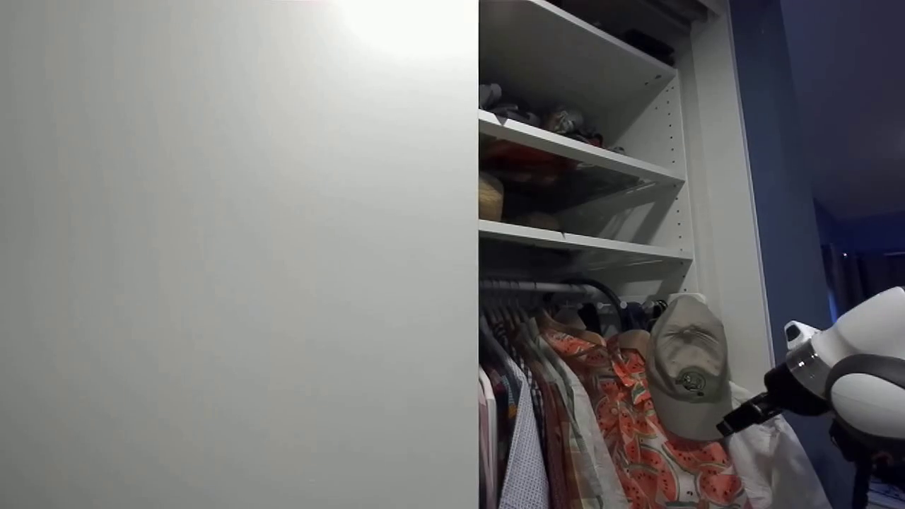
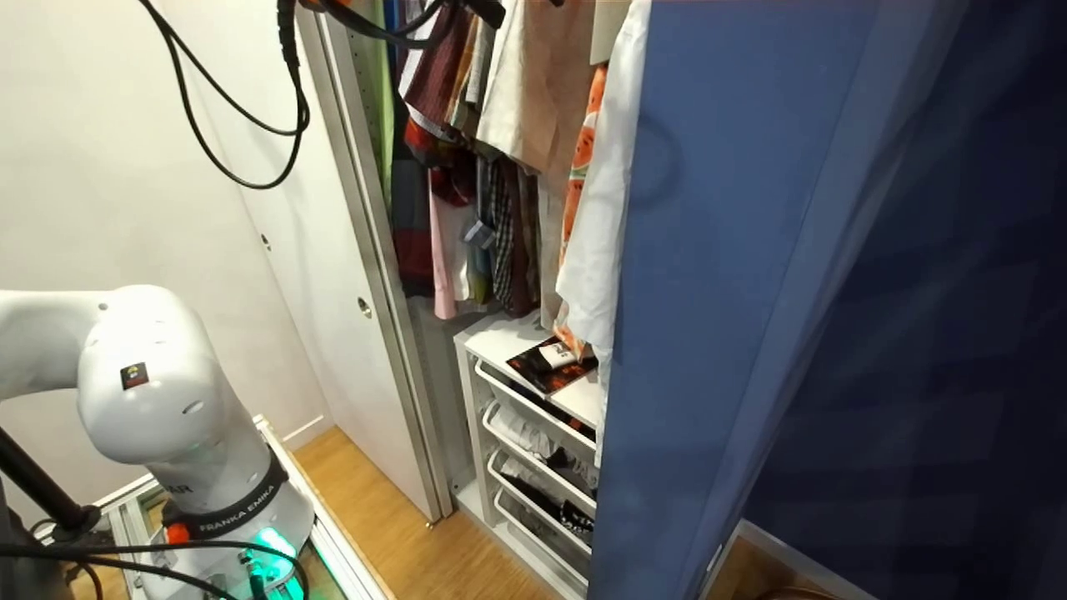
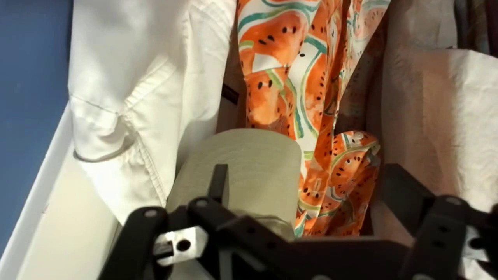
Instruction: Remove the cap from the hook and put it on the bottom shelf
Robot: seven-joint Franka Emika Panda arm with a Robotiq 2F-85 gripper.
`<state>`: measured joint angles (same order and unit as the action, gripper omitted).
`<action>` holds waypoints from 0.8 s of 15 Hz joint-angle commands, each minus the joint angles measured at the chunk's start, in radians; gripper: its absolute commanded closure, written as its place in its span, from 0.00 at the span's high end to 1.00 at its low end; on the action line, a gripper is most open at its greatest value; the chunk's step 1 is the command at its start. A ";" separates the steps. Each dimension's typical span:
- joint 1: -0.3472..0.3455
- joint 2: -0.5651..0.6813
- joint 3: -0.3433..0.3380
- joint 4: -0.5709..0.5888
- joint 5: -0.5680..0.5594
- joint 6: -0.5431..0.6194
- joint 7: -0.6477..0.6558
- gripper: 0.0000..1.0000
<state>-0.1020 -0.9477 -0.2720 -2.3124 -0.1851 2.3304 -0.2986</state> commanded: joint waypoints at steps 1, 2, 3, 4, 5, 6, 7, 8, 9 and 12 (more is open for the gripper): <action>-0.011 0.065 0.023 0.088 0.015 0.072 0.066 1.00; -0.014 0.080 0.028 0.111 0.012 0.102 0.079 1.00; -0.022 0.100 0.035 0.147 0.008 0.128 0.094 1.00; -0.046 0.119 0.050 0.177 -0.004 0.161 0.120 1.00; -0.073 0.137 0.065 0.202 -0.019 0.203 0.147 1.00; -0.102 0.152 0.082 0.232 -0.032 0.224 0.170 1.00; -0.137 0.163 0.102 0.251 -0.048 0.250 0.195 1.00; -0.174 0.168 0.125 0.266 -0.066 0.276 0.220 1.00; -0.198 0.162 0.144 0.283 -0.076 0.275 0.235 1.00; -0.178 0.184 0.131 0.362 -0.036 0.276 0.238 1.00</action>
<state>-0.2867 -0.8028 -0.1317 -2.0363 -0.2317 2.5964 -0.0884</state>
